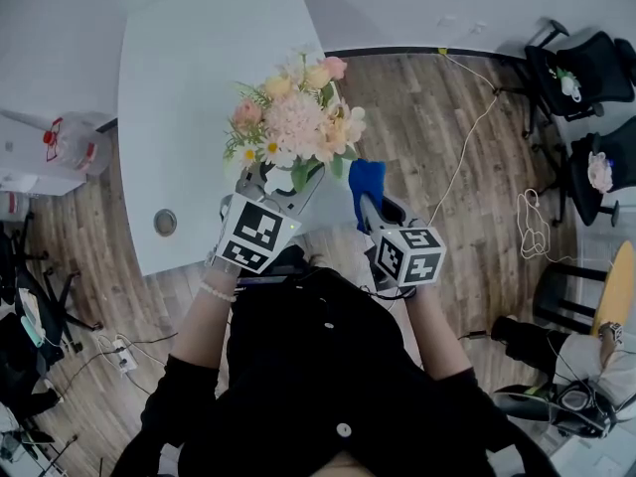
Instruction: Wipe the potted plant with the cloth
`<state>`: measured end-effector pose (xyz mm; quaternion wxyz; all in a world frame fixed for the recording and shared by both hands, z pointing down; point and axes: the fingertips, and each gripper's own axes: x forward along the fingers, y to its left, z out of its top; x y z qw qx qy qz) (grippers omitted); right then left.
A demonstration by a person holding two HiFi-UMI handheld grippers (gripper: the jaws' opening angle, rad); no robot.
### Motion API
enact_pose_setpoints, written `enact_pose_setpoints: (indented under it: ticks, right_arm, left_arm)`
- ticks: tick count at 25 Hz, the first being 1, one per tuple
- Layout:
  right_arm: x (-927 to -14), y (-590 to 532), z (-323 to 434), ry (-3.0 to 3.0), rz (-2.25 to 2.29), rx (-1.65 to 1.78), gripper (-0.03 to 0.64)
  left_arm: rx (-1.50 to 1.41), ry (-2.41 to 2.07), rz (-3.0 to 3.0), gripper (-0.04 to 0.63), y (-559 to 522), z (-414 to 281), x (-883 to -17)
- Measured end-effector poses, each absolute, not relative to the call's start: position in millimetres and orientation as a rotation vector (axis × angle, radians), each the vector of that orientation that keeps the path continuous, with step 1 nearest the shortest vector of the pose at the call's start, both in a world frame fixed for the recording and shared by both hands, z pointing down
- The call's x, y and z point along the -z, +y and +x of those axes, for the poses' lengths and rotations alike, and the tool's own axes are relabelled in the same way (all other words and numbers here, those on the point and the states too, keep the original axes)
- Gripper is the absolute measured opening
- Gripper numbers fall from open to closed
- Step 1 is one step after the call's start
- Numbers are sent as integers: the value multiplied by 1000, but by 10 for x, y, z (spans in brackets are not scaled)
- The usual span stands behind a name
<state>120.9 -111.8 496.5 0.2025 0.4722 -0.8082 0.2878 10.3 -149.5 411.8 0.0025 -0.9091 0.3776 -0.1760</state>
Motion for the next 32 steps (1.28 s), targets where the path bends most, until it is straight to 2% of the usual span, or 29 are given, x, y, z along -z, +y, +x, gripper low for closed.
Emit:
enact_pose_setpoints:
  ticks: [27, 32]
  right_arm:
    - [-4509, -1317, 1194, -2379, 1460, -647, 81]
    - [-4377, -1304, 1237, -2391, 1507, -604, 81]
  left_arm:
    - [557, 1231, -2887, 219, -1287, -103, -4164]
    - [567, 1285, -2873, 166, -1180, -246, -4096]
